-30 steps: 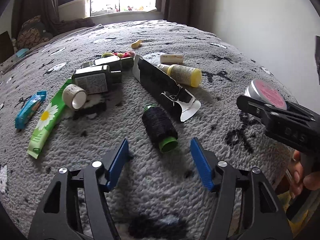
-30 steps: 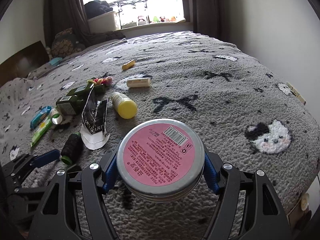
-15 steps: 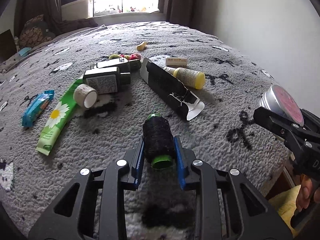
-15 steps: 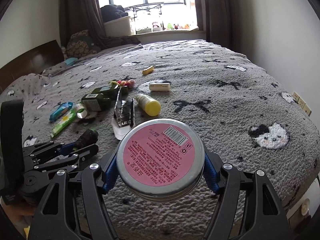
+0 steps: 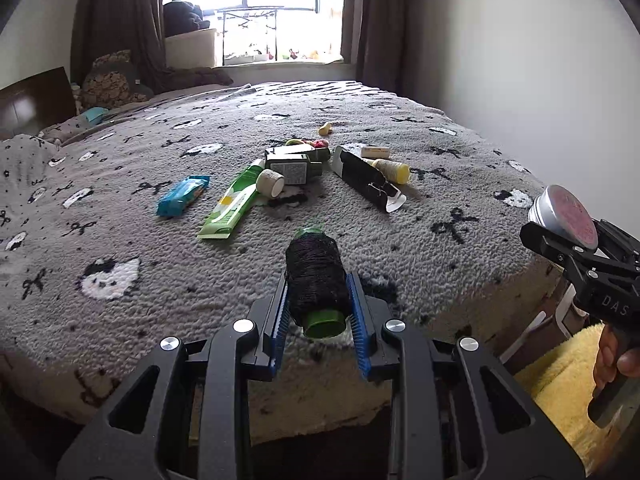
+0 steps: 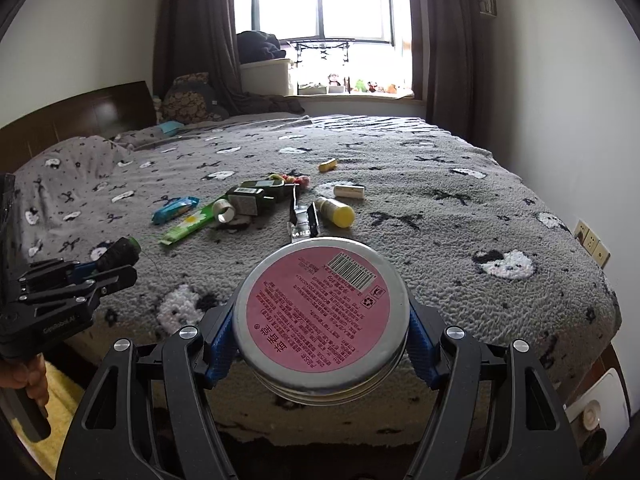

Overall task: Collect trash
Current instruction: 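Carry tin and spool down to the bin and open both tools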

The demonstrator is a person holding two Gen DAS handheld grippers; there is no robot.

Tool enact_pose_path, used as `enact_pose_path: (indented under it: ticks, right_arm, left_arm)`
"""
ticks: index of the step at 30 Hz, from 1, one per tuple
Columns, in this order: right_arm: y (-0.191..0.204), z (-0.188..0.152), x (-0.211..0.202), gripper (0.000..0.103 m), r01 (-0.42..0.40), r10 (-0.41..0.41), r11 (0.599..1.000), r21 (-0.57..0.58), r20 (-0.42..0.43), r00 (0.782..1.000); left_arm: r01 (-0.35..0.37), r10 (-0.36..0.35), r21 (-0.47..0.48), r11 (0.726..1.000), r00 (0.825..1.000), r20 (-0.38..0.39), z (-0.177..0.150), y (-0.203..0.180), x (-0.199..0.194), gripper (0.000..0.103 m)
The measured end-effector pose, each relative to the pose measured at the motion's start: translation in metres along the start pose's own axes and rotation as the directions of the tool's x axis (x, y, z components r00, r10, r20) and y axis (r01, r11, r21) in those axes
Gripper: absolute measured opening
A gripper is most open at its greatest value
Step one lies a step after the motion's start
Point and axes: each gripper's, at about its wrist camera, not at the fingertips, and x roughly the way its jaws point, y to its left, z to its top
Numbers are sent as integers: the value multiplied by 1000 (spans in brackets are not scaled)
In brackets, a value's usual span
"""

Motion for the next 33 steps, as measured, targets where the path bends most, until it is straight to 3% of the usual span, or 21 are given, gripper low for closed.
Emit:
enact_pose_path:
  ticks: [7,12,15,22,29,33]
  right_arm:
    - [20,-34,-7,71,-72,70,996,-42,-64,996]
    - [41,-66,5,71,-135,124,989,-60,-168,978]
    - [50,-84,16,71,-158,139,986,-62,-230,963]
    - [58,-120,54,71,-184,165,983,-12,-390,906]
    - [71,-159,95,71,-232,226,971,62,-557,799]
    - [77,-175,108,71,-230,226,970,73,-610,759]
  left_arm:
    - [-17,17,-1,1000,1000,-25,-46,3,-27,26]
    - [-8,7,-12,1000,992,-126,-86,6,-16,26]
    - [12,-18,-32,999,978,-207,-114,10,-2,26]
    - [44,-70,-76,996,923,-379,-164,16,40,26]
    - [97,-152,-132,986,843,-517,-199,16,74,26]
    - [112,-183,-159,981,807,-561,-211,14,87,26]
